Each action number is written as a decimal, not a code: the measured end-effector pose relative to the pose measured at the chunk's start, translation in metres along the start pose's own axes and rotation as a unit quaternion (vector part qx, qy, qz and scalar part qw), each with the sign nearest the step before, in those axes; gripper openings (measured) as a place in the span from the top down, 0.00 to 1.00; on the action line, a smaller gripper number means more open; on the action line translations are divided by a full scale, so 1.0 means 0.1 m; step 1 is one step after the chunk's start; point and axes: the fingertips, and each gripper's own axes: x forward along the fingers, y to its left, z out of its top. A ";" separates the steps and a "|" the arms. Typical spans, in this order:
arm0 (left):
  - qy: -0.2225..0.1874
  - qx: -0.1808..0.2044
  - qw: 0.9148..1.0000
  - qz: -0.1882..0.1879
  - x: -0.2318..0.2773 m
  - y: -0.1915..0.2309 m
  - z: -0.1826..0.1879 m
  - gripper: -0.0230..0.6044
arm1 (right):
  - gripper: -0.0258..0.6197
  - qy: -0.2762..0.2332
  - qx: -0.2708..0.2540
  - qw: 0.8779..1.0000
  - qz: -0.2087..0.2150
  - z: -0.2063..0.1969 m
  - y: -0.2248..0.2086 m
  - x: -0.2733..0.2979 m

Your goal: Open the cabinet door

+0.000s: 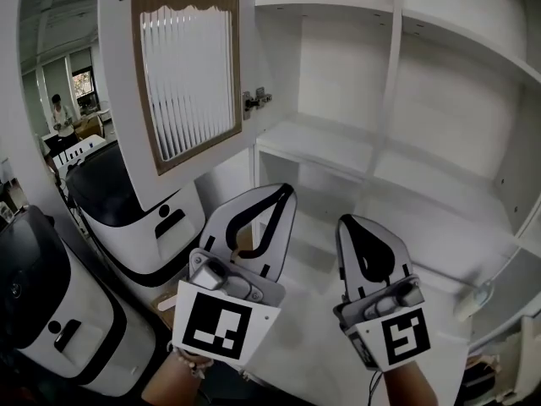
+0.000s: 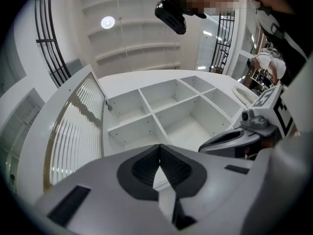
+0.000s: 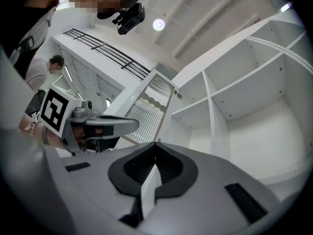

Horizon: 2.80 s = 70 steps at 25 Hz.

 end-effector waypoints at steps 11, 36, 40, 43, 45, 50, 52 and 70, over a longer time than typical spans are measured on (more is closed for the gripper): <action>0.041 -0.025 0.998 -0.033 -0.11 -0.45 -0.39 0.96 | 0.96 0.054 0.029 0.998 -0.005 -0.43 0.08 -0.27; 0.134 -0.104 0.985 -0.029 -0.57 -0.93 -1.21 0.96 | 0.96 0.151 0.094 0.984 -0.029 -1.21 0.32 -0.73; 0.141 -0.113 0.983 -0.024 -0.62 -0.93 -1.27 0.96 | 0.96 0.149 0.099 0.983 -0.030 -1.24 0.35 -0.74; 0.145 -0.109 0.983 -0.024 -0.63 -0.94 -1.29 0.96 | 0.96 0.159 0.106 0.981 -0.030 -1.30 0.38 -0.77; 0.146 -0.108 0.983 -0.024 -0.65 -0.95 -1.29 0.96 | 0.96 0.163 0.108 0.980 -0.029 -1.32 0.39 -0.78; 0.148 -0.114 0.982 -0.020 -0.67 -0.93 -1.31 0.96 | 0.96 0.166 0.107 0.980 -0.025 -1.33 0.43 -0.76; 0.150 -0.118 0.981 -0.018 -0.67 -0.93 -1.32 0.96 | 0.96 0.166 0.107 0.980 -0.024 -1.33 0.44 -0.76; 0.153 -0.120 0.981 -0.014 -0.69 -0.96 -1.31 0.96 | 0.96 0.168 0.110 0.980 -0.018 -1.34 0.48 -0.78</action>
